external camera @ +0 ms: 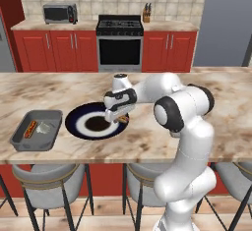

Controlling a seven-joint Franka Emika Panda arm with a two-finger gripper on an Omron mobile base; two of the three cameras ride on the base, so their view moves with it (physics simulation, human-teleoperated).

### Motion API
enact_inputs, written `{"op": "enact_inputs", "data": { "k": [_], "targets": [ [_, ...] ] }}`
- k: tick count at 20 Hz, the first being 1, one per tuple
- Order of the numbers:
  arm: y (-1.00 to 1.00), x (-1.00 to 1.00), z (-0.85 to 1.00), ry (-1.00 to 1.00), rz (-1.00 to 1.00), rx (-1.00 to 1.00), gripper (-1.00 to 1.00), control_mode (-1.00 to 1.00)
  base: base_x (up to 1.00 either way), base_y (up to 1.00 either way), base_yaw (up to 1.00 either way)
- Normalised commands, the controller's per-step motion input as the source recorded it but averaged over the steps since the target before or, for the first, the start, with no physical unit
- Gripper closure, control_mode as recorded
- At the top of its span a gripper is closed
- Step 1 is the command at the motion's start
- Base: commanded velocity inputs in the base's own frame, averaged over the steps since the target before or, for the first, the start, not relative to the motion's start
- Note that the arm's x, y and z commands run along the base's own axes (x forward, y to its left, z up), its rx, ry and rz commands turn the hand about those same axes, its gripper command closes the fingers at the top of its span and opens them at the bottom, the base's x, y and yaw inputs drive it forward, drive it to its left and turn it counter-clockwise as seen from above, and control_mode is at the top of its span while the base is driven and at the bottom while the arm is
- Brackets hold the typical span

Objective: Place one cooked food and one vegetable from the large plate to each tupperware container.

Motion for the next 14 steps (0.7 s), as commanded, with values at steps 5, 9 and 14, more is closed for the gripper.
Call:
{"op": "enact_inputs", "data": {
  "k": [5, 9, 14],
  "targets": [
    [-0.96, -0.46, 0.45, 0.0, -0.27, 0.0, 1.0, -1.0, 0.0, 0.0, 0.0],
    [-1.0, -0.14, 0.11, 0.03, -0.47, 0.0, 1.0, -1.0, 0.0, 0.0, 0.0],
    [-0.89, 0.05, 0.06, 0.07, -0.51, 0.0, 1.0, -1.0, 0.0, 0.0, 0.0]
  ]
}}
